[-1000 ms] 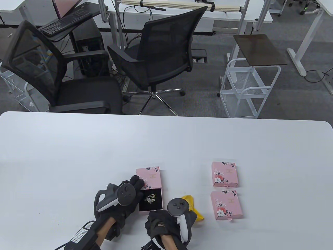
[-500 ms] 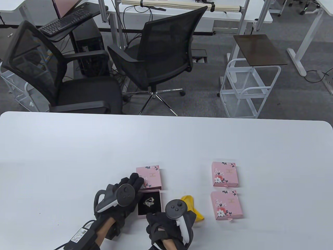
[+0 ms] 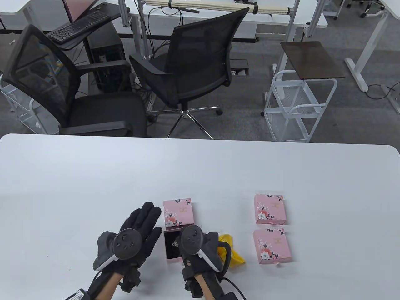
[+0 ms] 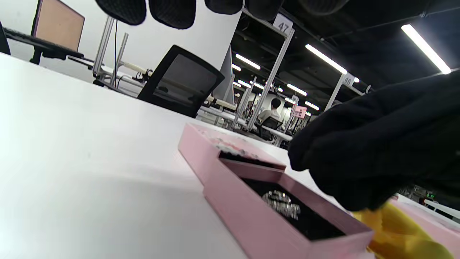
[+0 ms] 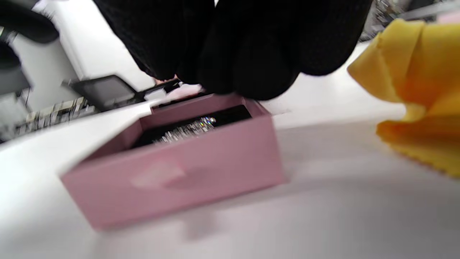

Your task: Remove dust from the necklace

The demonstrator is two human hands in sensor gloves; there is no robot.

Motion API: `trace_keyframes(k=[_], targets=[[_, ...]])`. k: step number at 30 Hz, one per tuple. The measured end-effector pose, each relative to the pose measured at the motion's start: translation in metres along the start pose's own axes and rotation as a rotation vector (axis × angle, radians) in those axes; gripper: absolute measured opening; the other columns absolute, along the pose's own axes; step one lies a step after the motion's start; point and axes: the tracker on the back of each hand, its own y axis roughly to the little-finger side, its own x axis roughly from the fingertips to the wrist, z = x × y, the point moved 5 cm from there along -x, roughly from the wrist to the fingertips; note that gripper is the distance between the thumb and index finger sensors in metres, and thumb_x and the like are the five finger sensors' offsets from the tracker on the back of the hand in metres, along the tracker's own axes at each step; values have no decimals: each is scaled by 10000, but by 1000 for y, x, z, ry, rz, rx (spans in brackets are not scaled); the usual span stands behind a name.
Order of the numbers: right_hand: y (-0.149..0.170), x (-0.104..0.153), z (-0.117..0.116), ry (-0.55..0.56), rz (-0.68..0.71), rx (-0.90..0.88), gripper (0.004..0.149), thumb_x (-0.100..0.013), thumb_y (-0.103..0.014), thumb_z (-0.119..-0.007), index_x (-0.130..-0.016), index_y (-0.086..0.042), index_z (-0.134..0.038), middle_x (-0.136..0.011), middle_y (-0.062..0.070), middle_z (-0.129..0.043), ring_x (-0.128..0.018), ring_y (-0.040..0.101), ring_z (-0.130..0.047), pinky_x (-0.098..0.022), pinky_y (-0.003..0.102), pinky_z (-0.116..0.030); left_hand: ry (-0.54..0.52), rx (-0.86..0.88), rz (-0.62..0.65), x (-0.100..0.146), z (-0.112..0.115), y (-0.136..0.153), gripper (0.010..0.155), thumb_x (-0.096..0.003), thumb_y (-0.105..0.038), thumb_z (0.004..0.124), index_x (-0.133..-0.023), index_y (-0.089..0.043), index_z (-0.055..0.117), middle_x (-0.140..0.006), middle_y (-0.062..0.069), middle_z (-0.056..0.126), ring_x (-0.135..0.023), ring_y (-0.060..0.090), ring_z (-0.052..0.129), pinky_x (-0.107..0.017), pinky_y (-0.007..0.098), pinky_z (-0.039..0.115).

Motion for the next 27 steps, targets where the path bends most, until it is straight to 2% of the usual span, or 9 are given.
trace_keyframes(k=[4,8,14,16,27], targets=[[-15,3,-3,14,55,194,392,-623,-293,-839,-980,-139,-782,-1006,237,-709,-830,499,-723,-668,643,-595,18,-43,1,1,7,1,620,-631,-531,517,-1189,-307,365,-1281,1,306,-1118,386,435,-777,618,492],[-20,3,-11,-19,67,232,400,-619,-286,-848,-986,-141,-782,-1055,266,-645,-871,542,-647,-686,669,-542,17,-41,6,2,8,0,620,-630,-531,520,-1188,-307,367,-1280,3,308,-1113,383,449,-776,613,500],[-23,1,-16,-32,56,296,460,-580,-357,-873,-983,-151,-789,-1073,273,-634,-880,552,-635,-676,700,-549,22,-45,10,3,8,2,614,-630,-522,530,-1185,-310,374,-1279,-1,314,-1107,389,476,-772,615,511],[-24,2,-16,-6,68,320,457,-573,-366,-875,-972,-155,-798,-1065,268,-646,-875,547,-646,-674,695,-556,22,-45,6,4,8,3,615,-630,-521,531,-1185,-309,376,-1279,-1,318,-1105,390,484,-771,613,515],[-38,3,-23,46,100,398,408,-588,-321,-883,-930,-106,-828,-1033,244,-694,-861,530,-681,-674,674,-578,-1,-30,-8,5,4,8,617,-627,-527,540,-1182,-308,386,-1277,-4,345,-1100,385,498,-770,609,522]])
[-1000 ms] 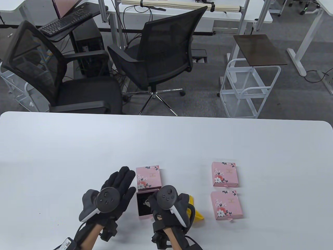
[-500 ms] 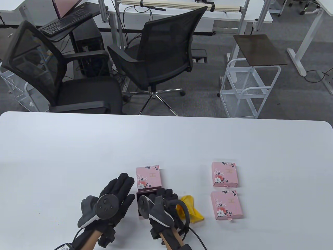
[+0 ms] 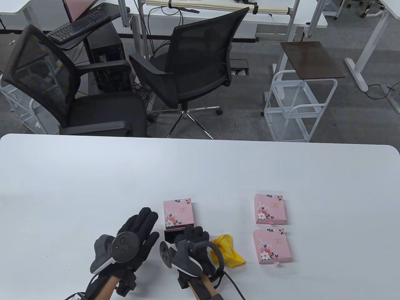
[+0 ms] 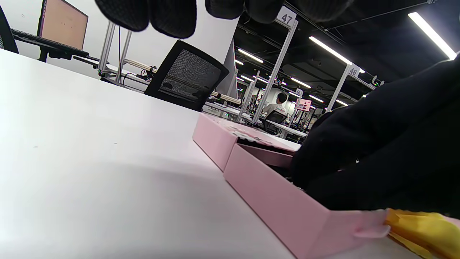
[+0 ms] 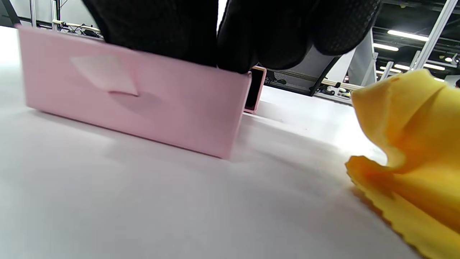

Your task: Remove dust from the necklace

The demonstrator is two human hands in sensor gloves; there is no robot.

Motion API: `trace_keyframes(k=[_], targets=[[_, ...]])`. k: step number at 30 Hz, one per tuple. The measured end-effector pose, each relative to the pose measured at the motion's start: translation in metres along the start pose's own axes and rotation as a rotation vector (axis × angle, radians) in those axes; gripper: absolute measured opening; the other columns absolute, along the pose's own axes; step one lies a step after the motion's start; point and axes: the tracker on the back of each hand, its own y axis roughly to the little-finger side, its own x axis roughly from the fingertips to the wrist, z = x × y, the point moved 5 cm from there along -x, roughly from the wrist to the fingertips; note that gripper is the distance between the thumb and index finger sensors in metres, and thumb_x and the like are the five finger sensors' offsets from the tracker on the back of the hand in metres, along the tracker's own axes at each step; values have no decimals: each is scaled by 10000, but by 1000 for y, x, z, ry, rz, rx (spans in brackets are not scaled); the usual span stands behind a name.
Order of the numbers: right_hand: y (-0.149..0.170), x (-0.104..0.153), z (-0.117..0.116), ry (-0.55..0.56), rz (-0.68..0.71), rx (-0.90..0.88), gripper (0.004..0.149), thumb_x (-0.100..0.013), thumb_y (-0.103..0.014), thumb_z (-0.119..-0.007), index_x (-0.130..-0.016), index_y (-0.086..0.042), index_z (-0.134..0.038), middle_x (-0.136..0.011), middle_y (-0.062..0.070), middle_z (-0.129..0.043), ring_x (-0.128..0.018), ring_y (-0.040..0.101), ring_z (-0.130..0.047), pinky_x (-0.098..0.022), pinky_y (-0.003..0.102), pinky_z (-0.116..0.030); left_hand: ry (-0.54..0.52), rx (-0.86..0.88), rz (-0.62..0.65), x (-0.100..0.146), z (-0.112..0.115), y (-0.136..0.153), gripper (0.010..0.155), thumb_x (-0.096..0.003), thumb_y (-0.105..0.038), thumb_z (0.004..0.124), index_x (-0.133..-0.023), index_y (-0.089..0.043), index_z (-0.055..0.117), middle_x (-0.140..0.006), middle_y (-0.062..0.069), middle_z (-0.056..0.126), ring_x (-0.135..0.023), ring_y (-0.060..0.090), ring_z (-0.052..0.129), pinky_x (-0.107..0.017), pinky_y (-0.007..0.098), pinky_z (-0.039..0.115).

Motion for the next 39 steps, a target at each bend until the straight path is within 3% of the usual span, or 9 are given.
trace_keyframes(k=[14,24,32,39], targets=[[8,-1,-1,-15,18,-91,380,-633,-335,-828,-944,-117,-807,-1049,239,-663,-879,526,-654,-686,662,-565,-16,6,-6,0,-1,3,623,-626,-531,544,-1183,-306,378,-1278,-3,352,-1102,381,495,-771,608,523],[23,2,11,-14,-8,-282,389,-653,-286,-734,-988,-89,-706,-1051,266,-622,-869,521,-651,-686,654,-562,-24,12,-4,1,-3,4,626,-625,-531,548,-1183,-303,379,-1277,2,352,-1102,381,496,-770,608,523],[41,5,50,70,-11,-470,398,-655,-263,-688,-1004,-73,-663,-1051,278,-616,-856,510,-673,-680,646,-579,-28,27,7,0,-3,4,627,-626,-531,554,-1182,-299,384,-1275,8,365,-1101,377,499,-769,605,529],[57,0,108,123,28,-620,400,-659,-258,-686,-1011,-69,-662,-1054,280,-616,-857,510,-672,-682,645,-577,-31,38,18,1,-5,2,662,-614,-550,623,-1181,-269,429,-1255,51,470,-1096,365,517,-766,595,547]])
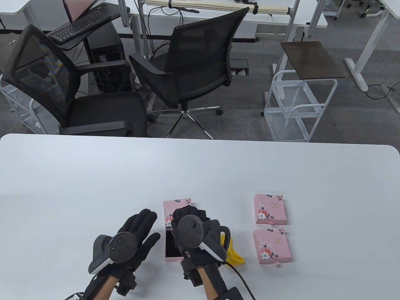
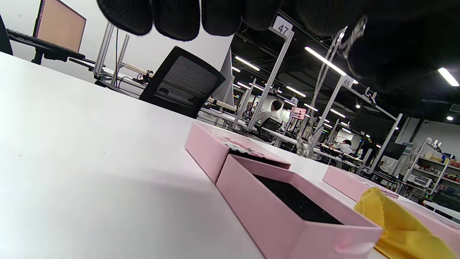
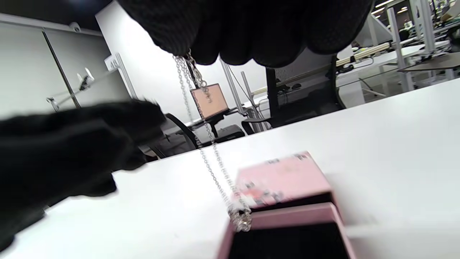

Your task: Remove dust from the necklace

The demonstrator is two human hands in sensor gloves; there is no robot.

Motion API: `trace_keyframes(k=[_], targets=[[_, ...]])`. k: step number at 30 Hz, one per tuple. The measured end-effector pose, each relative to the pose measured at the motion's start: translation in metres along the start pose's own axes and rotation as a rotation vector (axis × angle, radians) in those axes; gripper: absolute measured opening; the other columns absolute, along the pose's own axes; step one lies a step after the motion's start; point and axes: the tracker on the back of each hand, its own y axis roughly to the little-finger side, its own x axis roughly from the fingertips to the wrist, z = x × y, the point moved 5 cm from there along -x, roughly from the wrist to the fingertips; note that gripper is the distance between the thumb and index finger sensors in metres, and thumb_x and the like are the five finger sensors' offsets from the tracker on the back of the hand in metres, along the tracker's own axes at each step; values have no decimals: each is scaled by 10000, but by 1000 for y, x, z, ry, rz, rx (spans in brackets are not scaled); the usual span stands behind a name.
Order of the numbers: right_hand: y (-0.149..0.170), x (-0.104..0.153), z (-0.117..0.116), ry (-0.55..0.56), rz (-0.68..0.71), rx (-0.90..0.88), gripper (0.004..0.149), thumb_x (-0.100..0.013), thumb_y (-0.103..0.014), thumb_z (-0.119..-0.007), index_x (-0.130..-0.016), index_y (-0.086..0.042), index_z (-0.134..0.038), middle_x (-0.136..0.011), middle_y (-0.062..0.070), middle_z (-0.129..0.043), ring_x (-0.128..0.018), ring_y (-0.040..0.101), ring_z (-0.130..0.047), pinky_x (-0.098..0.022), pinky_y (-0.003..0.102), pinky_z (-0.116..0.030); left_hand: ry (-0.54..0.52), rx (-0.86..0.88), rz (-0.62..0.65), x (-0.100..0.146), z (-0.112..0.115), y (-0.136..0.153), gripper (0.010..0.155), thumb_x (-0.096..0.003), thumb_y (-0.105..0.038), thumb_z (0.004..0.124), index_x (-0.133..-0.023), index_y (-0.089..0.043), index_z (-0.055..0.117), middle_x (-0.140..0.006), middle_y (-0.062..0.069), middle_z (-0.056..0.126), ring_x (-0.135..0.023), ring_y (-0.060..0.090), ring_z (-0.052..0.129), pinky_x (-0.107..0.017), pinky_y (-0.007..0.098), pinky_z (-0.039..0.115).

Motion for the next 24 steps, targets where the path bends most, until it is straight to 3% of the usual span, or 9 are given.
trace_keyframes(k=[5,10,16,18,24], targets=[[-7,-2,17,48,46,-101,399,-662,-257,-687,-1015,-70,-665,-1058,280,-615,-859,507,-674,-684,644,-577,-22,63,18,-1,-10,-4,696,-604,-549,676,-1179,-234,442,-1231,84,524,-1085,365,538,-761,581,566],[-14,2,23,56,98,-139,399,-665,-259,-687,-1019,-77,-662,-1064,274,-613,-865,505,-673,-687,643,-578,-135,293,27,-6,-40,-15,707,-581,-525,769,-1161,-206,519,-1174,104,665,-1026,348,691,-725,547,656],[-18,6,34,94,128,-151,398,-665,-261,-687,-1019,-82,-662,-1067,271,-611,-868,503,-673,-689,642,-578,-39,380,50,-31,-44,-35,558,-569,-474,822,-1067,-244,719,-1015,29,902,-891,262,893,-646,485,779],[-15,7,38,107,126,-166,399,-667,-263,-685,-1021,-82,-658,-1068,271,-610,-869,502,-673,-689,642,-578,-54,427,54,-37,-45,-36,401,-569,-448,831,-941,-300,855,-865,-24,1014,-794,211,972,-587,457,830],[-4,8,45,144,104,-177,397,-668,-266,-686,-1017,-79,-659,-1065,271,-613,-862,498,-684,-684,638,-589,-2,425,62,-38,-51,-36,389,-544,-456,866,-870,-253,930,-717,-31,1086,-673,180,1035,-508,439,874]])
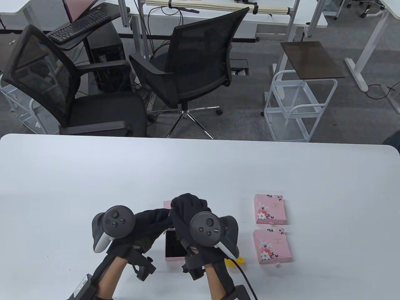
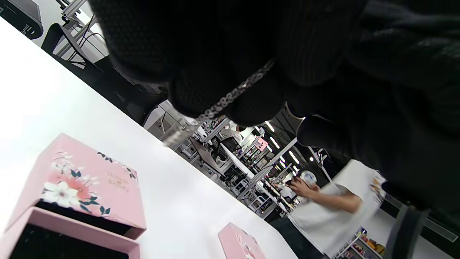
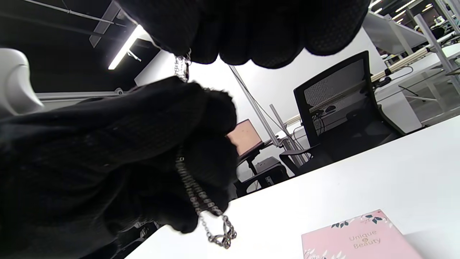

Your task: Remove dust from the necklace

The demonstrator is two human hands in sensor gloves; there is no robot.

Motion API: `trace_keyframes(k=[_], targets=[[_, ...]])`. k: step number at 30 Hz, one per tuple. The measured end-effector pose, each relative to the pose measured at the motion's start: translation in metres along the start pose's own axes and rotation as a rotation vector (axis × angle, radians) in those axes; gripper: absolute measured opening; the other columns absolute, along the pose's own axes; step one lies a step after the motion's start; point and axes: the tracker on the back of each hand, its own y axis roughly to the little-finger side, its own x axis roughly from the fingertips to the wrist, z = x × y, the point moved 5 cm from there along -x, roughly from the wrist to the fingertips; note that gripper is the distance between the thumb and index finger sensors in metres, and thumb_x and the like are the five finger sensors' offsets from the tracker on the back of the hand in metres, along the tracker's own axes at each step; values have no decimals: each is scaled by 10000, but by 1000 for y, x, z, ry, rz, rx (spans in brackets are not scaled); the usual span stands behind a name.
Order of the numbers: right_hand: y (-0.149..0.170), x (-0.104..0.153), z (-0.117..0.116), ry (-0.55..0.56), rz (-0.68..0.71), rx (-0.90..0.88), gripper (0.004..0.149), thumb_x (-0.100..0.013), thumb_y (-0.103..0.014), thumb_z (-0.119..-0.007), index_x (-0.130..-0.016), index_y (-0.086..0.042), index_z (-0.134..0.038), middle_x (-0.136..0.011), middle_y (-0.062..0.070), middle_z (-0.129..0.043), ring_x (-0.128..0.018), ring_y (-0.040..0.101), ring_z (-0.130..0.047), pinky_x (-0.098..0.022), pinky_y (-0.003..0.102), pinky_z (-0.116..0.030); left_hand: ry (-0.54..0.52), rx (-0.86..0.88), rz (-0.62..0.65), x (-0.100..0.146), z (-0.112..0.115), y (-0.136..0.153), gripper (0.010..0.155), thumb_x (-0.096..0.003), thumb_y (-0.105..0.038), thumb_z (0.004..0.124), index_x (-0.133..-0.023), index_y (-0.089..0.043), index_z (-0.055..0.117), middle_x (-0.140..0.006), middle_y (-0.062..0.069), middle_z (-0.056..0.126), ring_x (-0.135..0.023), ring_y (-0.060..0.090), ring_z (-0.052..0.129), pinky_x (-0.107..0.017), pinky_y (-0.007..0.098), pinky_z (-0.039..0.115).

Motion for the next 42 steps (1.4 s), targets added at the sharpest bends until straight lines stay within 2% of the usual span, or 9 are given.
trace_keyframes(k=[4,7,12,15,18,27,30,36,42], targets=[[7,0,3,2,-14,-28,395,-669,-268,-686,-1015,-79,-663,-1063,270,-617,-862,495,-687,-683,638,-591,0,-19,26,2,-6,-7,389,-543,-457,861,-857,-242,940,-693,-37,1092,-658,173,1039,-501,435,878],[15,-1,4,3,-34,-55,396,-669,-264,-685,-1017,-76,-659,-1063,272,-617,-858,492,-696,-682,638,-592,59,-20,16,2,-6,-6,384,-547,-457,853,-852,-243,943,-686,-37,1094,-652,172,1042,-496,436,880],[29,-3,0,-25,-91,-71,394,-674,-263,-679,-1024,-83,-650,-1066,272,-620,-861,499,-698,-681,642,-591,169,193,30,1,-1,-1,382,-569,-456,834,-879,-251,922,-719,-32,1074,-683,185,1020,-519,441,862],[40,-6,-11,-89,-113,-140,395,-676,-263,-674,-1028,-84,-644,-1067,271,-620,-863,503,-698,-682,643,-589,150,301,38,3,-3,-8,383,-577,-447,830,-884,-237,921,-716,-29,1066,-680,190,1013,-518,444,856],[46,-7,-20,-121,-119,-232,394,-680,-257,-670,-1032,-83,-636,-1069,274,-617,-867,504,-695,-684,646,-584,131,299,28,4,-2,-9,383,-582,-444,824,-888,-232,916,-718,-30,1062,-682,190,1010,-518,446,854],[49,-8,-31,-128,-148,-148,394,-683,-264,-674,-1033,-88,-633,-1065,270,-623,-859,499,-709,-681,640,-592,82,525,-19,3,-3,9,383,-593,-434,812,-900,-223,903,-713,-27,1057,-674,194,1006,-511,446,852],[50,-8,-33,-120,-161,-119,393,-682,-266,-681,-1029,-88,-640,-1059,268,-634,-854,494,-718,-676,636,-600,71,554,-20,3,-4,10,382,-599,-433,806,-905,-224,897,-716,-27,1055,-675,193,1005,-510,446,852],[48,-8,-30,-99,-164,-128,405,-683,-273,-688,-1041,-87,-649,-1046,273,-657,-833,486,-744,-665,622,-621,33,597,-28,4,-8,14,379,-608,-427,787,-919,-234,887,-738,-26,1043,-685,195,996,-510,436,850],[23,-3,-9,-11,-86,-193,402,-674,-331,-714,-1015,-118,-702,-946,220,-783,-736,418,-838,-625,573,-693,-64,606,-75,8,-15,20,380,-610,-442,790,-931,-257,874,-805,-15,1029,-743,220,976,-541,445,838]])
